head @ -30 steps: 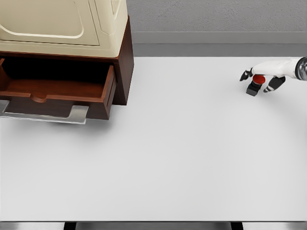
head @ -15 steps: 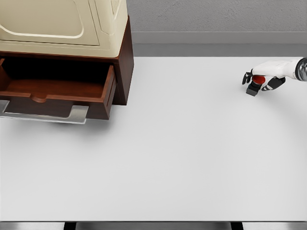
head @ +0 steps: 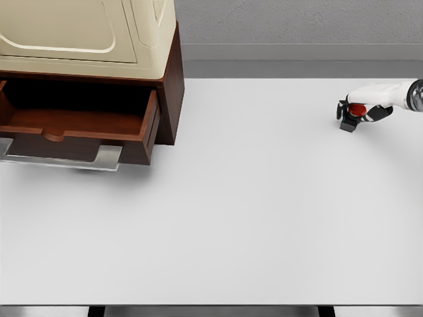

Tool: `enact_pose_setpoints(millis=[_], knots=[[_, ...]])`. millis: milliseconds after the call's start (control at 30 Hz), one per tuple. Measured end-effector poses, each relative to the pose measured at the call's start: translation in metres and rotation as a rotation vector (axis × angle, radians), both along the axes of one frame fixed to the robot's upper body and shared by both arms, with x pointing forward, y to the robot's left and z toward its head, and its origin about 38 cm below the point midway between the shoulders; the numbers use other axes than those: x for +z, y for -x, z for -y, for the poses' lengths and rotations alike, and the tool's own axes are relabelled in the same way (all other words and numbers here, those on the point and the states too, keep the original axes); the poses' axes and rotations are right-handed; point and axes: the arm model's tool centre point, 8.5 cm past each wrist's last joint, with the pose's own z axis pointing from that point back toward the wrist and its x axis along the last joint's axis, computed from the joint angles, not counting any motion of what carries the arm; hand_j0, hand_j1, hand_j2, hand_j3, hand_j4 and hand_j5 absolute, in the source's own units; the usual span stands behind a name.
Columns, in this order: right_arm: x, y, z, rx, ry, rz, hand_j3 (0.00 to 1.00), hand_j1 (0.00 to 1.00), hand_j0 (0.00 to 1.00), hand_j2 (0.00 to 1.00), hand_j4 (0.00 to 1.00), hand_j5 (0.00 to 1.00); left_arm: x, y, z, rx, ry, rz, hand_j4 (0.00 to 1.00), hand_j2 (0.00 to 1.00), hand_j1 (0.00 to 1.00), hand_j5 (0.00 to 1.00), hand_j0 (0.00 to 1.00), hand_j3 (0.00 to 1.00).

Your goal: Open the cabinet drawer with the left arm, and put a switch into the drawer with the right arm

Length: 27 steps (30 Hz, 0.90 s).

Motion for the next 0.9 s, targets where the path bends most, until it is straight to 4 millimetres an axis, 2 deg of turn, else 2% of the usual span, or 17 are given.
enact_pose_setpoints(millis=[433,600,767,900], knots=[[0.004,-0.002,-0.005,0.005,-0.016,0.009,0.45,0.45,0.45,0.45,0.45,0.45,0.001,0.001,-0.001,0.003,0.000,0.001,1.00,1.00,1.00,1.00,1.00,1.00],[0.017,-0.008,-0.010,0.015,-0.035,0.041,0.44,0.44,0.44,0.44,0.44,0.44,0.001,0.001,-0.001,0.004,-0.001,0.001,1.00,1.00,1.00,1.00,1.00,1.00],[0.043,-0.021,-0.036,0.060,-0.067,0.096,0.44,0.44,0.44,0.44,0.44,0.44,0.001,0.001,-0.002,0.006,-0.001,0.002,1.00,1.00,1.00,1.00,1.00,1.00],[0.059,-0.021,-0.075,0.169,-0.077,0.150,0.45,0.45,0.45,0.45,0.45,0.45,0.001,0.001,-0.002,0.008,-0.002,0.001,1.00,1.00,1.00,1.00,1.00,1.00]])
